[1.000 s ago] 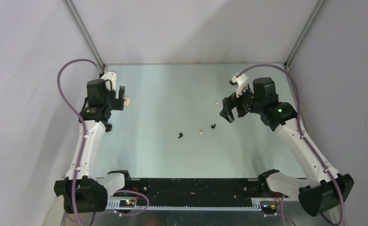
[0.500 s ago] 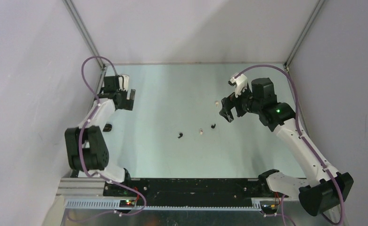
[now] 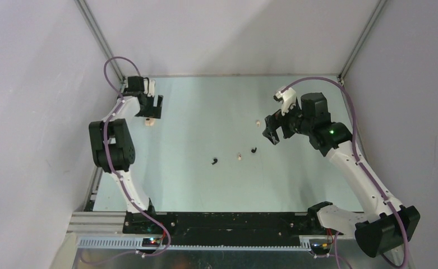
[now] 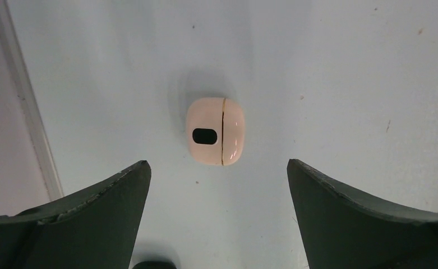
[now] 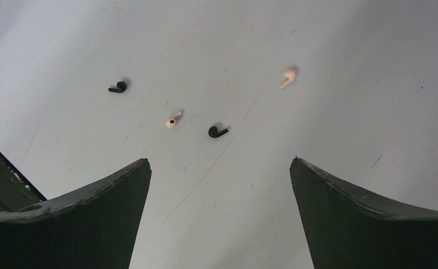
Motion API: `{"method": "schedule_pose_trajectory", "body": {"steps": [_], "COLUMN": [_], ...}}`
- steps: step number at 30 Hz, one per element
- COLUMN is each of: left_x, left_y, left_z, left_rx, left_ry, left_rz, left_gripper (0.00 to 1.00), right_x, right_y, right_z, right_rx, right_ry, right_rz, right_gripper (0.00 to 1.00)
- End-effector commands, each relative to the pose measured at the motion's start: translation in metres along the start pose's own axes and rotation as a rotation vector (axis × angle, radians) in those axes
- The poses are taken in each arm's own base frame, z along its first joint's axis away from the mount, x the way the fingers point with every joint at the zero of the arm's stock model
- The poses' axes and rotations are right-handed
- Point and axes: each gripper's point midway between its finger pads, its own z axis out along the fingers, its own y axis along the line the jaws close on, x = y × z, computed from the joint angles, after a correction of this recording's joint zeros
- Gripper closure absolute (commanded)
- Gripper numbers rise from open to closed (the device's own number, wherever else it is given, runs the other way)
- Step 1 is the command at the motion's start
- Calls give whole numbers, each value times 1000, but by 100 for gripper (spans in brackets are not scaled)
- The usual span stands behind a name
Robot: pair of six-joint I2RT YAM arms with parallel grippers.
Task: Insert the wireless bluetooth earbuds into the charging case
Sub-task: Pick up the charging case from the center of the board.
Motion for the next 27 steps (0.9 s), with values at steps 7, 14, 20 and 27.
{"method": "schedule_pose_trajectory", "body": {"steps": [7, 14, 20, 27], "left_x": [3, 12, 18, 22], "left_y": [4, -4, -2, -1], "left_z": [20, 25, 31, 34], "left_rx": [28, 91, 93, 83], "left_ry": [94, 128, 162, 190], "left_rz": [-78, -113, -136, -150], "left_gripper": [5, 10, 14, 33], "right_x": [-7, -8, -9, -6], "right_y": [3, 3, 3, 4], "right_z": [7, 6, 6, 10], "right_rx": [15, 18, 20, 19], "right_ry": [-20, -20, -22, -10], "right_rz": [-66, -71, -79, -79], "right_gripper": [0, 0, 0, 0]}}
